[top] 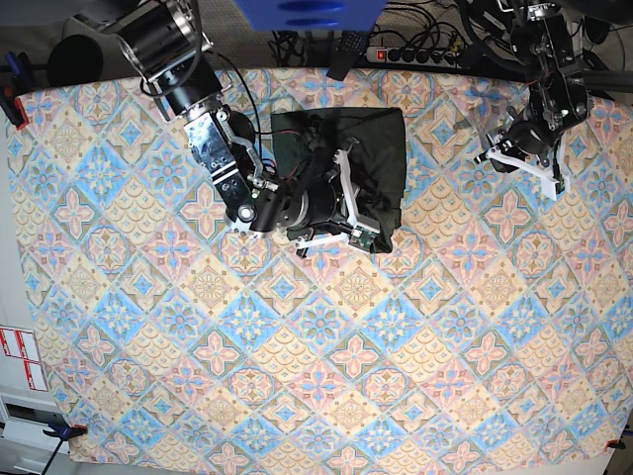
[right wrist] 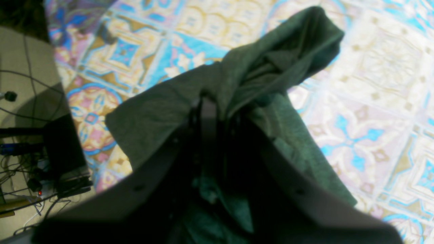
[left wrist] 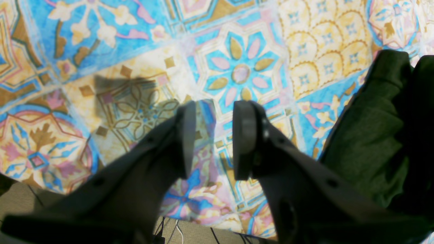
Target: Fold the T-shirt properly
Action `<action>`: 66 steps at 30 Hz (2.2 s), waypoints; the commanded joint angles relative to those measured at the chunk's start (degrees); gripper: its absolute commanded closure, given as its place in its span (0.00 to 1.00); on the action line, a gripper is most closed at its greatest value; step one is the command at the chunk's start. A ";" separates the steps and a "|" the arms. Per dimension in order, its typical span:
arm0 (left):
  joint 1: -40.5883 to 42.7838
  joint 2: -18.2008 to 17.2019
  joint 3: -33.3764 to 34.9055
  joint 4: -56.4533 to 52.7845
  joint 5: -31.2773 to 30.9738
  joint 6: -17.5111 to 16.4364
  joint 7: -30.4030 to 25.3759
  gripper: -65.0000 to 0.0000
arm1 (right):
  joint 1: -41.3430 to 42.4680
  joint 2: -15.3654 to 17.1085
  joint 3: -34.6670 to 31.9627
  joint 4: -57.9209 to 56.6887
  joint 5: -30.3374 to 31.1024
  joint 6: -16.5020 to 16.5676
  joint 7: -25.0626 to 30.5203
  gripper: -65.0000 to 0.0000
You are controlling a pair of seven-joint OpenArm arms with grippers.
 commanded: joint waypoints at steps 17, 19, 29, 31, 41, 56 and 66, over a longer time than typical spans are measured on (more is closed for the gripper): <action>-0.07 -0.54 -0.09 1.13 -0.63 -0.25 -0.51 0.71 | 0.89 -0.11 -0.42 4.18 1.10 0.10 1.06 0.71; -0.07 -0.54 -0.09 1.13 -0.63 -0.25 -0.51 0.71 | 0.19 1.12 3.45 5.85 1.10 0.10 0.79 0.72; -0.07 -0.54 -0.09 1.13 -0.63 -0.25 -0.59 0.71 | -5.70 6.31 16.99 8.67 1.10 0.10 0.97 0.72; -0.07 -0.54 -0.09 1.13 -0.63 -0.25 -0.59 0.71 | -5.70 6.66 17.07 8.49 1.10 0.10 1.06 0.72; -0.07 -0.54 1.67 1.21 -0.63 -0.25 -0.33 0.71 | -5.52 6.31 16.81 2.78 1.01 0.10 1.15 0.72; 0.01 -0.54 1.67 1.21 -0.63 -0.25 -0.33 0.71 | -5.35 4.37 16.55 2.95 1.27 0.18 0.79 0.64; -0.07 -0.54 1.67 1.21 -0.63 -0.25 -0.51 0.71 | -5.08 4.11 13.91 -1.97 1.36 0.27 0.97 0.67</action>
